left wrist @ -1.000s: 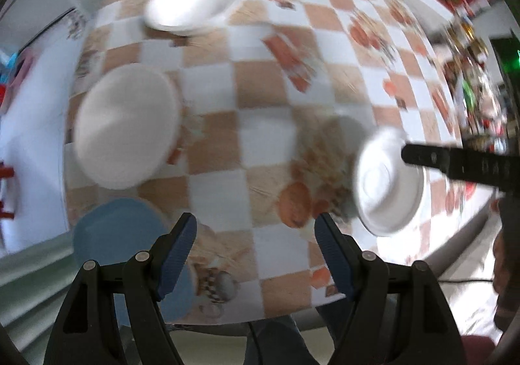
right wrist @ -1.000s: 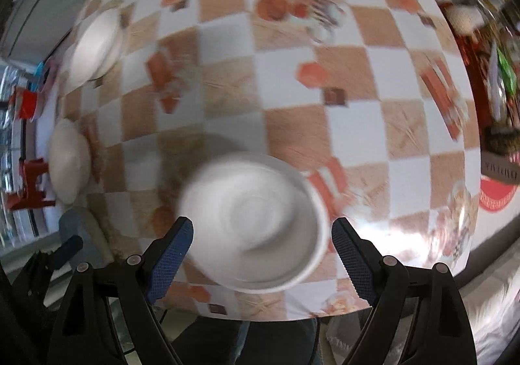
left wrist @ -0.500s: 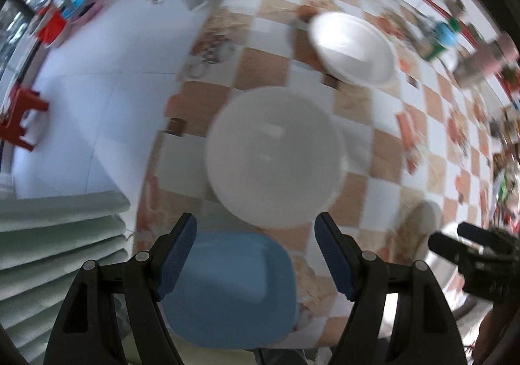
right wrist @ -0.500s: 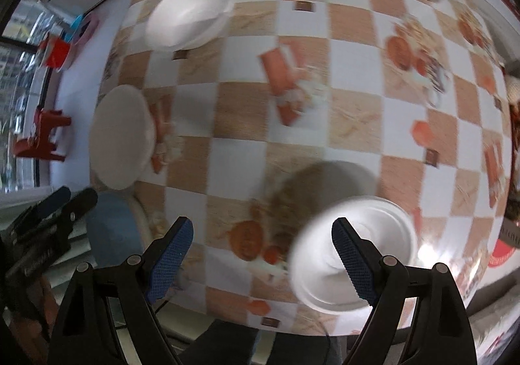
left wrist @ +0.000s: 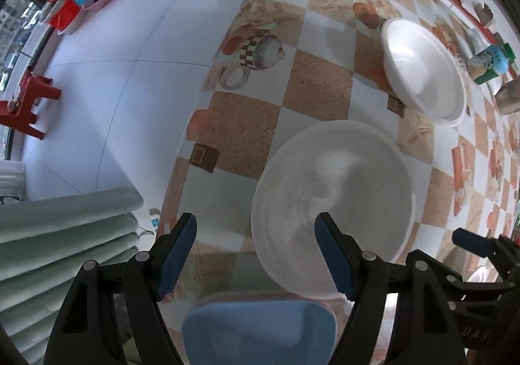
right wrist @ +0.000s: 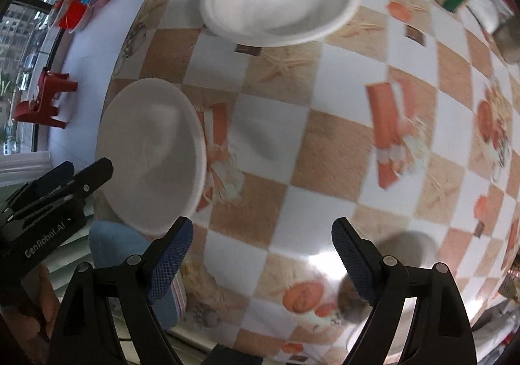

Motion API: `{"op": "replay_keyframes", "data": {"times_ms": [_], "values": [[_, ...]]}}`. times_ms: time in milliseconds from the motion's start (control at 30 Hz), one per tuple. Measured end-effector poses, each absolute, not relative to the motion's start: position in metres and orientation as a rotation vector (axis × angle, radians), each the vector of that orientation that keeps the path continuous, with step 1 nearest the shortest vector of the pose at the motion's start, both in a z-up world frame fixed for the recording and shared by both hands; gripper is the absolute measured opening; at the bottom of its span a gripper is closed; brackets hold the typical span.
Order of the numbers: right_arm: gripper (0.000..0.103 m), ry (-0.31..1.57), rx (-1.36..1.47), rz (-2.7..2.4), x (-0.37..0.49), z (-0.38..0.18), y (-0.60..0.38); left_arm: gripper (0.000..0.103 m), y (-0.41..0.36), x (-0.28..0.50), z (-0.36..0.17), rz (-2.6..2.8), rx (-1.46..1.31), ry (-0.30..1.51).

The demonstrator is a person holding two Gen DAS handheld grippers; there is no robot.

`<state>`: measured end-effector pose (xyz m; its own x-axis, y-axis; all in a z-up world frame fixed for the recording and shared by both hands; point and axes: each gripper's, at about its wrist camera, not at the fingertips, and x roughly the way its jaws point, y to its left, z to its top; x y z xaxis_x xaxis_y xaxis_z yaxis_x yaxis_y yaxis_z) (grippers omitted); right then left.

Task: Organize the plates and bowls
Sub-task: 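Move both grippers to the next white plate's rim and close them, then lift the white plate with both grippers and carry it over the white stack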

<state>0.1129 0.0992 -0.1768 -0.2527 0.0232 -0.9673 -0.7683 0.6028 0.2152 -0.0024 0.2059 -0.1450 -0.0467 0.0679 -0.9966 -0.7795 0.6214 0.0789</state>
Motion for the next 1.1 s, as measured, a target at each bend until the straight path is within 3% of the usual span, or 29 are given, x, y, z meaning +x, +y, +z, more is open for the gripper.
{"op": "replay_keyframes", "data": {"times_ms": [367, 433, 467, 633, 700, 800, 1100], "values": [[0.088, 1.696, -0.669, 0.884, 0.102, -0.208, 0.130, 0.078, 0.215, 0.003, -0.176, 0.768, -0.635, 1.533], [0.081, 1.693, -0.668, 0.891, 0.100, -0.211, 0.133, 0.076, 0.216, 0.005, -0.181, 0.765, -0.644, 1.544], [0.076, 1.696, -0.661, 0.898, 0.100, -0.212, 0.134, 0.070, 0.215, 0.005, -0.183, 0.763, -0.649, 1.547], [0.036, 1.754, -0.577, 0.929, 0.100, -0.217, 0.131, 0.050, 0.209, 0.009, -0.186, 0.732, -0.662, 1.552], [0.033, 1.772, -0.548, 0.945, 0.099, -0.217, 0.130, 0.035, 0.202, 0.015, -0.186, 0.705, -0.666, 1.555], [0.018, 1.781, -0.524, 0.968, 0.101, -0.215, 0.126, 0.034, 0.189, 0.026, -0.189, 0.666, -0.651, 1.565], [0.018, 1.791, -0.518, 0.910, 0.114, -0.212, 0.084, 0.034, 0.144, 0.053, -0.192, 0.581, -0.553, 1.608]]}}
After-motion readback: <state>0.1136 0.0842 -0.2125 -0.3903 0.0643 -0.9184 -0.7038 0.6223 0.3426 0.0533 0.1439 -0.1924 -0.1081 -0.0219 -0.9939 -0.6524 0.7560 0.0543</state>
